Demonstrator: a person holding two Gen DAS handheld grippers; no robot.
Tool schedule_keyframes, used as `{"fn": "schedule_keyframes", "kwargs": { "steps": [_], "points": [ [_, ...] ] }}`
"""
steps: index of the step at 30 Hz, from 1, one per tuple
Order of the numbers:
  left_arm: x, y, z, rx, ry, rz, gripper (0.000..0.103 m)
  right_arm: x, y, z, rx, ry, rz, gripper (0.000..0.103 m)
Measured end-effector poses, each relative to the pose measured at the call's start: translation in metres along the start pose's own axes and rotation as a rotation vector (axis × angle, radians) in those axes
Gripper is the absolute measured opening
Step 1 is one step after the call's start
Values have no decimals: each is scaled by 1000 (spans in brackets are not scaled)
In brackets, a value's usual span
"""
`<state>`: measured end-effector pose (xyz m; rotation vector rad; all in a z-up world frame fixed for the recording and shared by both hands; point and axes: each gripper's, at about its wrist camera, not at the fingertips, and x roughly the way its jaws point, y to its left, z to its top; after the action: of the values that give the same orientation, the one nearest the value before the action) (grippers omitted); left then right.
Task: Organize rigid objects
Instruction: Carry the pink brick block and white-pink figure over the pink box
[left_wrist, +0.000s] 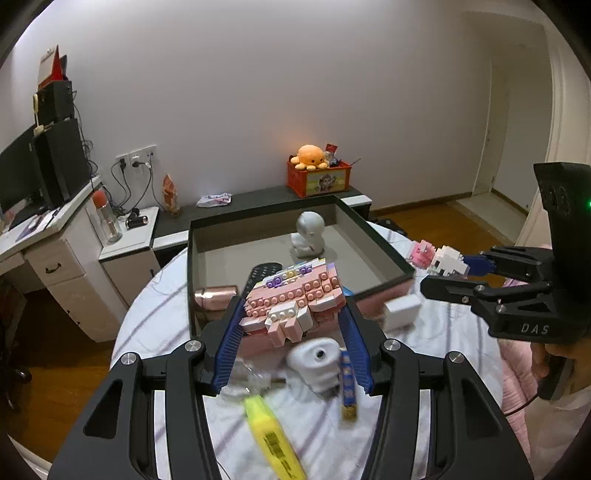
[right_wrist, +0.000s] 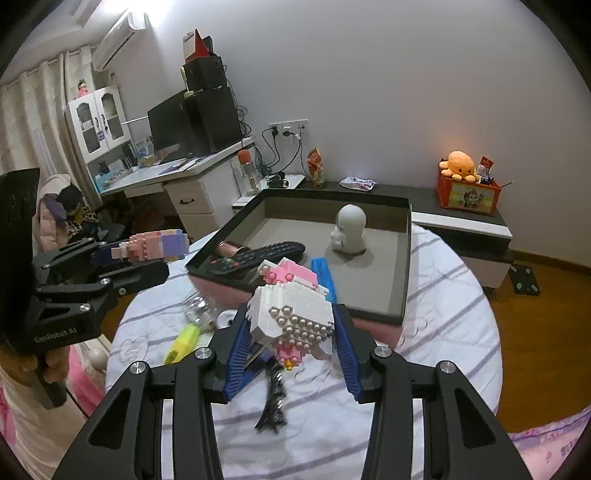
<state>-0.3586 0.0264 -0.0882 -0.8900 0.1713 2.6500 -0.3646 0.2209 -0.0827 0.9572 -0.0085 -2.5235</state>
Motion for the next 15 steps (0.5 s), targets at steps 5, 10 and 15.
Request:
{"fn": "schedule_keyframes", "kwargs": {
  "steps": [5,10,15],
  "points": [
    [26,19,13,-5,30,-3,52,18,-14,16,-8,21,-7,45],
    [50,27,24,-14,63,2,52,42,-29,30,-8,50,-20,45],
    [76,24,32,18,90,-21,53,74,-48,41,-3,100,-24,45]
  ]
}}
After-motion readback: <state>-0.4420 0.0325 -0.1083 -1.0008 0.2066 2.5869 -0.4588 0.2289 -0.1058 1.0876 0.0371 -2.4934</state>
